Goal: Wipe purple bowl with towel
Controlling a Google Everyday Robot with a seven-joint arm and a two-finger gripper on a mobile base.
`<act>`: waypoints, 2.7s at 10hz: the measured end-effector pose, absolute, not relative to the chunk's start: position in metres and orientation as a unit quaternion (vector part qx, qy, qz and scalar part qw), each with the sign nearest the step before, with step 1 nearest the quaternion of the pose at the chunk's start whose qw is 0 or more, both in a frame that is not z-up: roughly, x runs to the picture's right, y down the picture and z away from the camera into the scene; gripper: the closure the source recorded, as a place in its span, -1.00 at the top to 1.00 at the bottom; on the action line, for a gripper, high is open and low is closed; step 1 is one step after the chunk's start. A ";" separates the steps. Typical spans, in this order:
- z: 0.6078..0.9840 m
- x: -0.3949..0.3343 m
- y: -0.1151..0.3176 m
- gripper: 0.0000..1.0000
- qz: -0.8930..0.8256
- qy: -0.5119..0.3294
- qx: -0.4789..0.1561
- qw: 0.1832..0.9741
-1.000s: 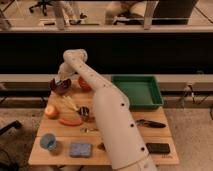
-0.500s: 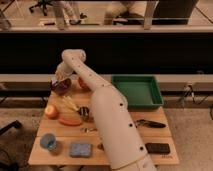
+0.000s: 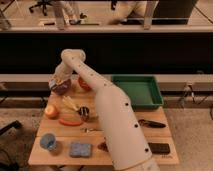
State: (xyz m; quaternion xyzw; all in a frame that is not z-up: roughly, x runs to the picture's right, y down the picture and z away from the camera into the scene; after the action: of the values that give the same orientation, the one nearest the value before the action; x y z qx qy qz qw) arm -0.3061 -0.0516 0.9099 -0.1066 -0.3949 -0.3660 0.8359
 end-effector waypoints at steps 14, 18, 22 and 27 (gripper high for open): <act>0.927 -0.229 -0.054 -0.99 -0.328 -0.338 -0.141 0.871; 0.928 -0.268 -0.083 -0.99 -0.348 -0.338 -0.102 0.868; 0.929 -0.296 -0.084 -0.99 -0.363 -0.351 -0.093 0.858; 0.918 -0.314 -0.064 -0.99 -0.379 -0.375 -0.105 0.839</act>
State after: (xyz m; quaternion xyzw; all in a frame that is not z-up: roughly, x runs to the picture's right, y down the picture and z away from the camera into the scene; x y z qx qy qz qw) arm -0.3137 -0.0636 0.9181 -0.1050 -0.3755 -0.3790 0.8392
